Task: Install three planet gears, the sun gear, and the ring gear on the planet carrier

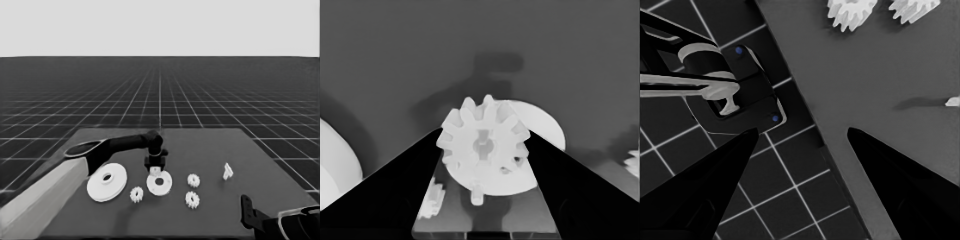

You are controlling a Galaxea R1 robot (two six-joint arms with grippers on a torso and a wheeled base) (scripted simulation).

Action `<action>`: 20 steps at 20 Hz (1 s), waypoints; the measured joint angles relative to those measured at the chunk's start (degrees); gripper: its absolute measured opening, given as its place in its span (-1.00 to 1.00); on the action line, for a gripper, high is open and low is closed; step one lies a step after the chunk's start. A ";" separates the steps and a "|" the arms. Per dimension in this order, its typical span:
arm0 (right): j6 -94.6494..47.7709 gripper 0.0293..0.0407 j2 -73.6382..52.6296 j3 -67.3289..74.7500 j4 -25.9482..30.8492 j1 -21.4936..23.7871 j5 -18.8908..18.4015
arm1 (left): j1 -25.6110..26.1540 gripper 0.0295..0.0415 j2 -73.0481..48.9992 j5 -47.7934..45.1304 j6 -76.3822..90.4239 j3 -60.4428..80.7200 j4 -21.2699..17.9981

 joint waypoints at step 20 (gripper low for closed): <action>0.00 0.61 0.00 0.00 0.00 0.00 0.00 | -8.02 0.49 -2.20 4.05 -3.74 6.77 -6.96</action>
